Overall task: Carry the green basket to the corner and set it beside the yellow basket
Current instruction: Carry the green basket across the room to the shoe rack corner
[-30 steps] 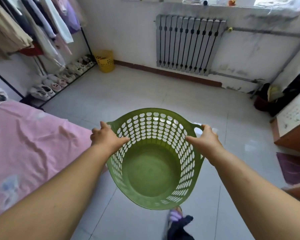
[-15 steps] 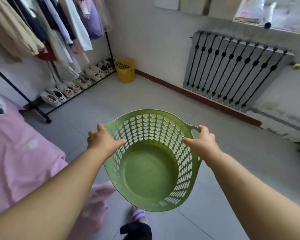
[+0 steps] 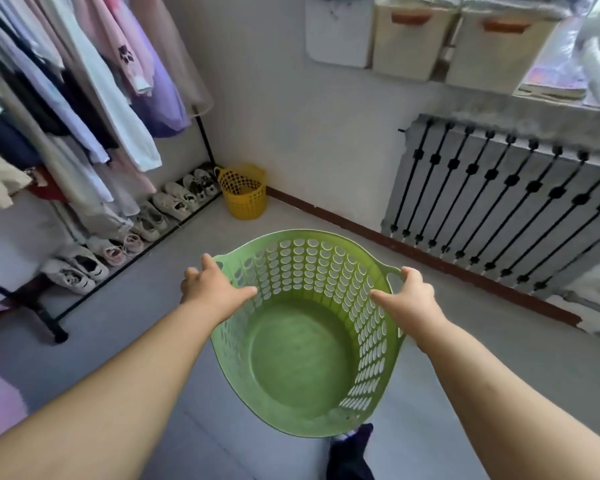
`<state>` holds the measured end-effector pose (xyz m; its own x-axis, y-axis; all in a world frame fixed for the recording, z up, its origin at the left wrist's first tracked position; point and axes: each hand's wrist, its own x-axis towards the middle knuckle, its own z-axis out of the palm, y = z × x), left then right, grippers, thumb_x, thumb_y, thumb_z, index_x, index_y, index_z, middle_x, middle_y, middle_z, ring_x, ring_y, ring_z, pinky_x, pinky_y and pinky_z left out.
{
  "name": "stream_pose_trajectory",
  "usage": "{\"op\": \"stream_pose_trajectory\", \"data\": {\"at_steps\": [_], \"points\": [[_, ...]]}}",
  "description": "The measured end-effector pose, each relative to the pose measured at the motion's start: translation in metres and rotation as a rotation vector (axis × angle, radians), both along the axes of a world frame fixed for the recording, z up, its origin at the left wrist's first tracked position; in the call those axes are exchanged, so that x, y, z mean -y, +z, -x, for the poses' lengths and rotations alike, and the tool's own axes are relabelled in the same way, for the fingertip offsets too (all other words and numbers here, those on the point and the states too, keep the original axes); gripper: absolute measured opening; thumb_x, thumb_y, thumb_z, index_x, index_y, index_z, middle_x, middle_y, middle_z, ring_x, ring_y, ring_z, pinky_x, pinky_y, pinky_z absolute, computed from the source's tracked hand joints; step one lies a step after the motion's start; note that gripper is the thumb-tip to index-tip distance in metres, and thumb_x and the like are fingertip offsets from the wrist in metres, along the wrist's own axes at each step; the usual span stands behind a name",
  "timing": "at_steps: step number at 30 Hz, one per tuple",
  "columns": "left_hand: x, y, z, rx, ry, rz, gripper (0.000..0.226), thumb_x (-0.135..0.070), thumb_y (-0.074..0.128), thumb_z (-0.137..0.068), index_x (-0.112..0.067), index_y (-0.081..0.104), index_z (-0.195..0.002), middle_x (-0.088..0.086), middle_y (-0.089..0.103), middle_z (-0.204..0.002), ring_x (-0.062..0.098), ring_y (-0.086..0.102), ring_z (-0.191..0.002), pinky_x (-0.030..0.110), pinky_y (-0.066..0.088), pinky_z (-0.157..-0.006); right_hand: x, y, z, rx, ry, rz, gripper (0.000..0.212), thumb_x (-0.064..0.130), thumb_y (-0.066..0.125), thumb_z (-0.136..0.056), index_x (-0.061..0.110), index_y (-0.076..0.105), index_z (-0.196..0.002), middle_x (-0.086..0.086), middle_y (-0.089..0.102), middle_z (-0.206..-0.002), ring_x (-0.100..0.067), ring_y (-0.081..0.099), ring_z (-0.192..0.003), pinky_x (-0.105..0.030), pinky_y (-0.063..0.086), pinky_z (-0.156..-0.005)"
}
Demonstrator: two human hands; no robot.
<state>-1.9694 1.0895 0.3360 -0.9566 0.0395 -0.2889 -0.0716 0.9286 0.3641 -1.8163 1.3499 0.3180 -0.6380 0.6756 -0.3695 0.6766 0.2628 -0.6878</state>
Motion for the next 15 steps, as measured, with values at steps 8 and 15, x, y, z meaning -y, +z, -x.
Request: {"op": "stream_pose_trajectory", "data": {"at_steps": [8,15], "points": [[-0.070,-0.016,0.191,0.016,0.090,-0.006,0.125,-0.061,0.075,-0.066,-0.010,0.005,-0.156,0.024,0.028,-0.151,0.037,0.028,-0.141,0.042,0.031,-0.109,-0.078,-0.012,0.216,0.045,0.077,0.005,0.089,0.046,0.069,-0.076,0.022,0.022,-0.149,-0.018,0.035,-0.143,-0.033,0.052,-0.116,-0.041,0.047,-0.089],[-0.090,-0.040,0.332,0.063,0.148,-0.001,0.123,-0.062,0.074,-0.066,-0.018,0.002,-0.157,0.020,0.024,-0.153,0.036,0.025,-0.143,0.047,0.032,-0.109,-0.099,-0.030,0.371,0.105,0.103,0.047,0.088,0.044,0.066,-0.075,0.025,0.021,-0.148,-0.016,0.034,-0.141,-0.034,0.053,-0.113,-0.047,0.051,-0.089]]}}
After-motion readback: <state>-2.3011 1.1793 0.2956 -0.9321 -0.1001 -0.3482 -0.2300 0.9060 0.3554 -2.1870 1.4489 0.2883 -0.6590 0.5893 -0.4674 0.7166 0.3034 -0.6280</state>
